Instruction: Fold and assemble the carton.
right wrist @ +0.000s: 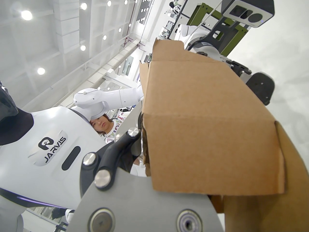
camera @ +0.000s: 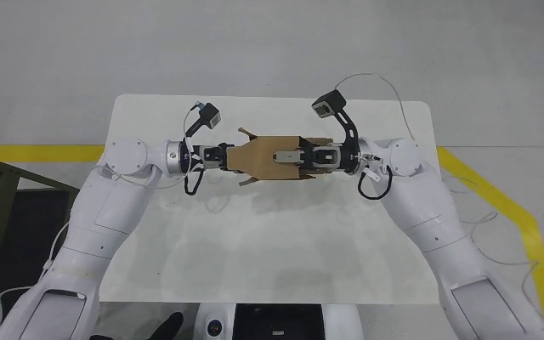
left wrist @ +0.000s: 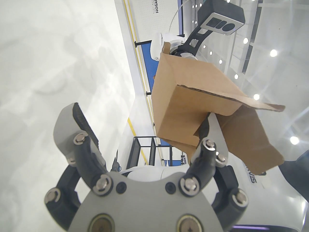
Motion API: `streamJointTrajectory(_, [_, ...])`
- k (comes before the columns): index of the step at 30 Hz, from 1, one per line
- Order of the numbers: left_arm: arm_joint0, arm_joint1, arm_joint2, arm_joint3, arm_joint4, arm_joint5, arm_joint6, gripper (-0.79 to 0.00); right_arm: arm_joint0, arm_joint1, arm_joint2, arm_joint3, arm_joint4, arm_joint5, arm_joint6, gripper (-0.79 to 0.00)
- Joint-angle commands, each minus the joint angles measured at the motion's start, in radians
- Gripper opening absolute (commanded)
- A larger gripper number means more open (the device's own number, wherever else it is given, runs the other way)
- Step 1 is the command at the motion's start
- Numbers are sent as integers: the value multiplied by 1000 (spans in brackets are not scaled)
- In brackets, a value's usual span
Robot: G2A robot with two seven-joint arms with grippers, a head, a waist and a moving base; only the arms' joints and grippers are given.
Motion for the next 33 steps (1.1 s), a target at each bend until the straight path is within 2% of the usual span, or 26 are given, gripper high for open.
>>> streamJointTrajectory(1, [-3,-1,4,-1,-1,-1,0,0,4,-3,-5,3,2,-1,1,-785])
streamJointTrajectory(33, [-5,-10,25,4,-12,-13,-12,0,12,-18,-1,36,-5,-8,11,-785])
